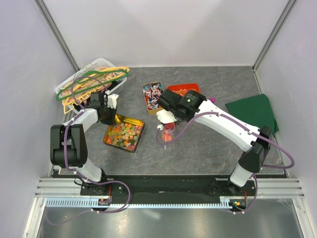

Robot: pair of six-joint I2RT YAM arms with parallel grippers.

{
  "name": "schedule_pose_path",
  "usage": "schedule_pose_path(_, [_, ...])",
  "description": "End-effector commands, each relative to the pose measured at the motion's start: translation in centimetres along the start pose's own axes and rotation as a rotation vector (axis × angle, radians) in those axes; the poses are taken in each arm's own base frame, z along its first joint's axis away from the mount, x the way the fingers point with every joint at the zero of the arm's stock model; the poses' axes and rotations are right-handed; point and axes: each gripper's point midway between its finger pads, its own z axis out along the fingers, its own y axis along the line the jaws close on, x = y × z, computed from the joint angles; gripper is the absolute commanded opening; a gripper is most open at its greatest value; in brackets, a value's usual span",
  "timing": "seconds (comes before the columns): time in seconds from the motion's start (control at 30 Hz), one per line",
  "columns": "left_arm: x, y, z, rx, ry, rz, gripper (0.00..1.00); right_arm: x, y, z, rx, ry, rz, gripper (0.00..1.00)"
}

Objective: Pack the candies
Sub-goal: Place the fake candies in the packing bottle.

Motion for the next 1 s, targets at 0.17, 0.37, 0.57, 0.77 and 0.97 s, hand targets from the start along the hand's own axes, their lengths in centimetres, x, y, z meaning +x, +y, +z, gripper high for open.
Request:
schedule_pose_path(0.17, [-3.1,-1.3,-1.9,0.071,-0.124,0.014,0.02,-2.7,-7.1,-2.7,0.295,0.059,-0.047,0.00])
schedule_pose_path(0.37, [-2.9,-1.2,-1.8,0.068,-0.119,0.015,0.02,-6.9,-10.9,-3.0,0.407,-0.001,-0.050,0.00])
schedule_pose_path(0.57, [-3.6,-2.5,-2.5,0.135,-0.158,0.028,0.02,-9.4,-11.7,-0.4,0.398,-0.021,-0.022,0.00])
schedule_pose_path(0.77, [-4.5,-4.0,-4.0,0.194,-0.234,0.064,0.02,-9.7,-11.8,2.0,0.362,-0.033,0.013,0.00])
schedule_pose_path(0.97, [-5.5,-4.2,-5.4,0.194,-0.310,0.076,0.02,-9.8,-10.4,3.7,0.277,-0.051,-0.022,0.00])
